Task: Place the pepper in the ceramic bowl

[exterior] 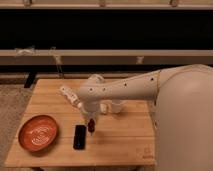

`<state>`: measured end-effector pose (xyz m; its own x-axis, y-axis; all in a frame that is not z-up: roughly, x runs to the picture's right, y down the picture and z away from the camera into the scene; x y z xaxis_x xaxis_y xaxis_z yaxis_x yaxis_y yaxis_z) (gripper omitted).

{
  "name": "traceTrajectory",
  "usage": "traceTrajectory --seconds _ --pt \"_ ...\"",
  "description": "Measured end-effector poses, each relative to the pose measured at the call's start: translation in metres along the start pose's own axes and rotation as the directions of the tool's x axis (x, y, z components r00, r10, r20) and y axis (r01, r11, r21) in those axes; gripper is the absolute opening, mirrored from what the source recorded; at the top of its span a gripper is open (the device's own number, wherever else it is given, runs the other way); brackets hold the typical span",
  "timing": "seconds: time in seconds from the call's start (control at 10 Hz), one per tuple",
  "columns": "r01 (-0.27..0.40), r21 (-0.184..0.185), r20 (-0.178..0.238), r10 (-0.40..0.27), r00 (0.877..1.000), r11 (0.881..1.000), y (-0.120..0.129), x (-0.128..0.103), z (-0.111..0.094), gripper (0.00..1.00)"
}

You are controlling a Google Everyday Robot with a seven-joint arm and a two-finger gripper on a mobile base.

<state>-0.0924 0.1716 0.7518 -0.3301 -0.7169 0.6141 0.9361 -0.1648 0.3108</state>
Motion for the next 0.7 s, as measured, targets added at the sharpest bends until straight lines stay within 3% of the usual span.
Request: traceTrajectory --seconds 0.1,0.3,0.4,0.7 --pt "0.047 0.003 -0.011 -0.047 0.999 0.999 -0.01 0.004 -0.004 0.0" --pt "0.181 0.014 -0.033 -0.181 0.983 0.983 -0.048 0.012 -0.008 0.0" --pt "0.218 0.016 -0.04 -0.217 0.975 0.976 -0.057 0.014 -0.009 0.0" --pt "0.339 0.025 -0.063 -0.337 0.939 0.94 -0.095 0.02 -0.015 0.0"
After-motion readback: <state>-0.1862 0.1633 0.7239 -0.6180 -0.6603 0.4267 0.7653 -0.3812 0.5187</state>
